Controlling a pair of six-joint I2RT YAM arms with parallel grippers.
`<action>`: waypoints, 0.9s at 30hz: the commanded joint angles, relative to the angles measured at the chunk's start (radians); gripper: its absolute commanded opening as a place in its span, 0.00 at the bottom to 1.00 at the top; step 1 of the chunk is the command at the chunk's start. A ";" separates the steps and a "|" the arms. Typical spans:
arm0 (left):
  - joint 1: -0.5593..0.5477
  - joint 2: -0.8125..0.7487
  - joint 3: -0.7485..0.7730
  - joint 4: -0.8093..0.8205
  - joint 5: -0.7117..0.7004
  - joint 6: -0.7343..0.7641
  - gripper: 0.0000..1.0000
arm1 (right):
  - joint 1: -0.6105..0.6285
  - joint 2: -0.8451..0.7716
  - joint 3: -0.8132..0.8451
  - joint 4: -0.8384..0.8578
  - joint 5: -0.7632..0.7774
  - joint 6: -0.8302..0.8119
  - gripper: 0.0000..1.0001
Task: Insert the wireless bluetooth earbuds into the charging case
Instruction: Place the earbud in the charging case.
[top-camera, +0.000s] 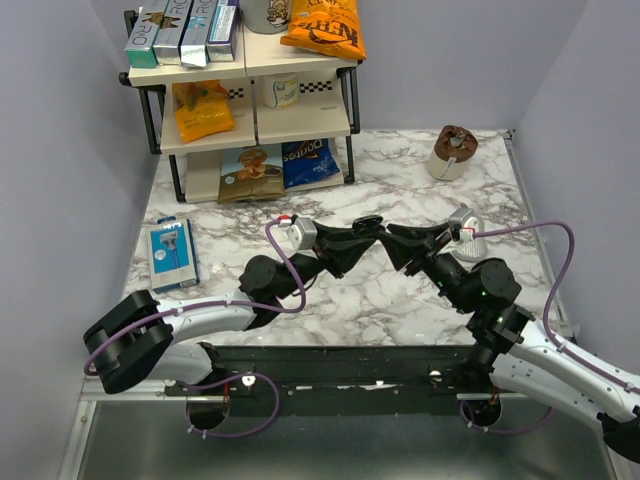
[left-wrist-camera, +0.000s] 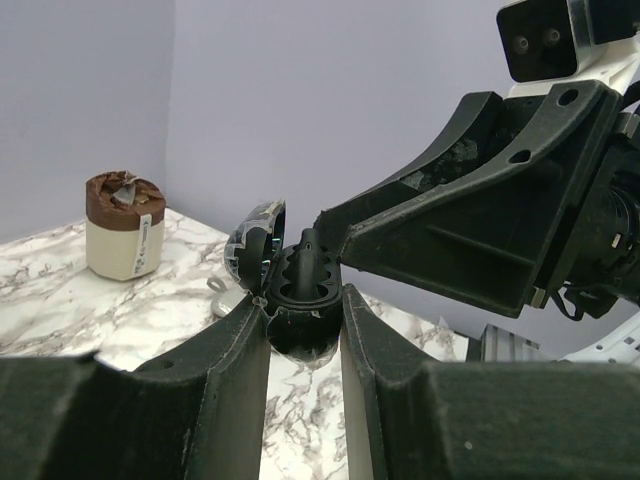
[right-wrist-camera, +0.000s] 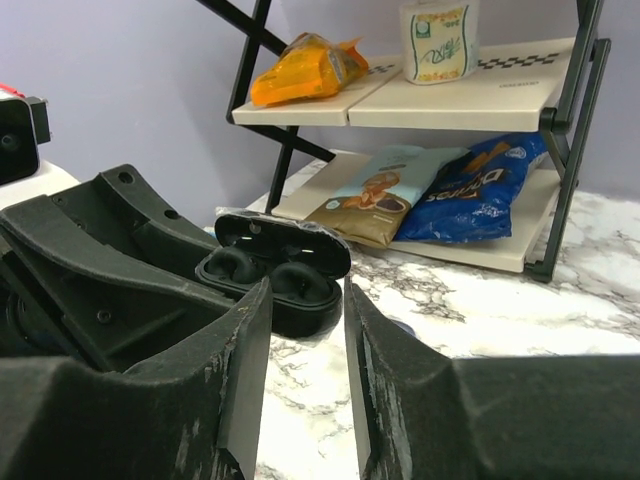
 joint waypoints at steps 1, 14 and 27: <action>0.002 -0.024 0.024 0.098 -0.012 0.017 0.00 | 0.009 -0.013 0.019 -0.080 -0.028 -0.007 0.45; 0.011 -0.096 -0.040 0.041 -0.015 0.031 0.00 | 0.009 -0.085 0.084 -0.105 0.141 0.046 0.50; 0.207 -0.219 -0.038 -0.123 0.618 -0.215 0.00 | 0.007 -0.044 0.311 -0.426 -0.201 -0.068 0.50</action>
